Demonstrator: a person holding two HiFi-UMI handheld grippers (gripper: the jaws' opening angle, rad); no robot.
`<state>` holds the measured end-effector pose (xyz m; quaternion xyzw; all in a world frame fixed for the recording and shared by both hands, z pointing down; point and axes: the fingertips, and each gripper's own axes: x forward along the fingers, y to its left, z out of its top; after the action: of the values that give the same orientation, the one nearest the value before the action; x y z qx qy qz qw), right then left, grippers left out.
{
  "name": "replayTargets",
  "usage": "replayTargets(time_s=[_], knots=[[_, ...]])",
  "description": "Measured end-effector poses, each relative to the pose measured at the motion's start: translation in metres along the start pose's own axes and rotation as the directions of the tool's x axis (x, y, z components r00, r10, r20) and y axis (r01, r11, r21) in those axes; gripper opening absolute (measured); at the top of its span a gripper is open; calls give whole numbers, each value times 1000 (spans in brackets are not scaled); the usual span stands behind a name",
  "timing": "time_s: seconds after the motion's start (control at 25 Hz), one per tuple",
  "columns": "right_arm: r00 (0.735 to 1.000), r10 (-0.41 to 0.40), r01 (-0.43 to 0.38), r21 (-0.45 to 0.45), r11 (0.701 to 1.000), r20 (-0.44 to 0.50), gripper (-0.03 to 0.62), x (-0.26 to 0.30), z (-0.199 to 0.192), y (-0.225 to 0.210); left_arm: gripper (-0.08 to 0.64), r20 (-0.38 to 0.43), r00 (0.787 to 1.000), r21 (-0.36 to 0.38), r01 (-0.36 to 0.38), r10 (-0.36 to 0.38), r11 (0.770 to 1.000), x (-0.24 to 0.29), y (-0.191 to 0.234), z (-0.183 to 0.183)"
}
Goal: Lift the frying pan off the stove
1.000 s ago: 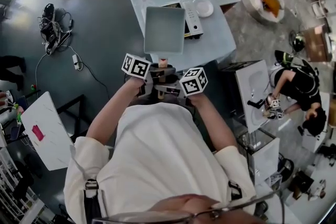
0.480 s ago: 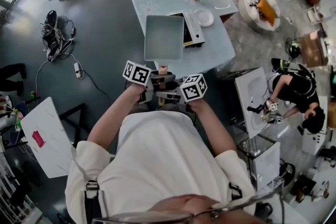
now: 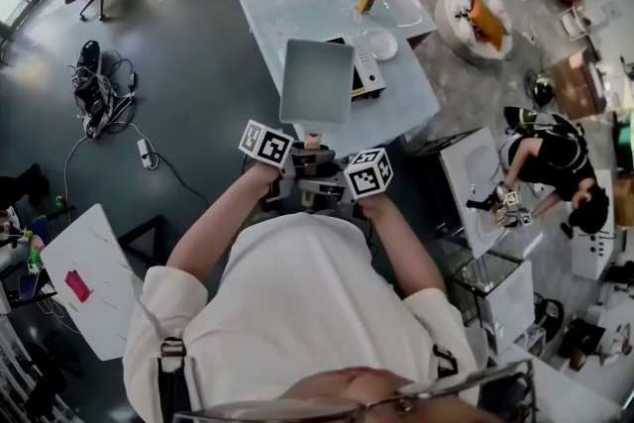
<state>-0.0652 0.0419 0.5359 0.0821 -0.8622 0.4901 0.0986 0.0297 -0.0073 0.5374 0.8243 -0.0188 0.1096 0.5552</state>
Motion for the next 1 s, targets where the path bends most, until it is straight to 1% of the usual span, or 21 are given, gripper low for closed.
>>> replayTargets(time_s=[0.2,0.48,0.68,1.0], knots=[[1000,-1,1,2,1000,15,181,1,2,4,172,-4,1000,-5,15,-15,1000,-1,-3,0],[999,4,-3,-13,1000,36,182,2,5,11,172,1,1000,7,24,-24,1000,-6,-10,1],[999,-3,3,-22,1000,33,183,7,5,12,173,0,1000,9,28,-28,1000,-10,-10,-1],[1000,-6,6,-11,1000,31,184,6,3,13,173,-11,1000,5,27,-27,1000,-9,-10,-3]])
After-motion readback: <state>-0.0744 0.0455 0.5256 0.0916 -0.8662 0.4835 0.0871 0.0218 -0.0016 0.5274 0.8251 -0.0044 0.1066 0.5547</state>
